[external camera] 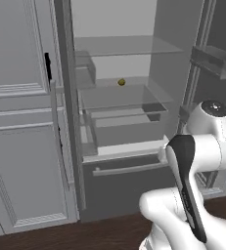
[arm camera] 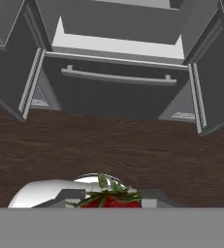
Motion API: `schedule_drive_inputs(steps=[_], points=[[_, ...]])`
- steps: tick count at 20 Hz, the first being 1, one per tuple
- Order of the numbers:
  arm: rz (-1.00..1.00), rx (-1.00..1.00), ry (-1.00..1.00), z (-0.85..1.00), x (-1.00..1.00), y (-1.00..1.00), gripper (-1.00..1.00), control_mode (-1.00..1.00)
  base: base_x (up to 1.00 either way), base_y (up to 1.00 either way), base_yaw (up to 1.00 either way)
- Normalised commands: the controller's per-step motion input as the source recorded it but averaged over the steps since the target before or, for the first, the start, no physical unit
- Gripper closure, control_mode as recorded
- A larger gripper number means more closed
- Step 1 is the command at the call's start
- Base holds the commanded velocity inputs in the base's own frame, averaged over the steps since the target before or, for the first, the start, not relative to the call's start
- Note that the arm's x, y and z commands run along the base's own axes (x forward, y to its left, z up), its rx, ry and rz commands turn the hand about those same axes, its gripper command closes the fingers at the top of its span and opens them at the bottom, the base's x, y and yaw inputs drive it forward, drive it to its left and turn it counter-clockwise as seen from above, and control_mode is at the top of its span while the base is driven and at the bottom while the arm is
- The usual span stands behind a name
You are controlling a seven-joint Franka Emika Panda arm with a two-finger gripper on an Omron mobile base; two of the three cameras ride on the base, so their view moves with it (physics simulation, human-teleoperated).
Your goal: Take the strawberry from the fridge and place it on top of the pancake, located on the dining counter.
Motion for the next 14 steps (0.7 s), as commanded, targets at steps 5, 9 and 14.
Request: schedule_drive_inputs(steps=[5, 9, 14], points=[[0.0, 0.0, 0.0, 0.0, 0.0, 0.0, 1.0, 1.0, -0.69, 0.0, 0.04], [0.0, 0.0, 0.0, 0.0, 0.0, 0.0, 1.0, 1.0, -0.88, 0.0, 0.11], [0.0, 0.0, 0.0, 0.0, 0.0, 0.0, 1.0, 1.0, -0.88, 0.0, 0.19]])
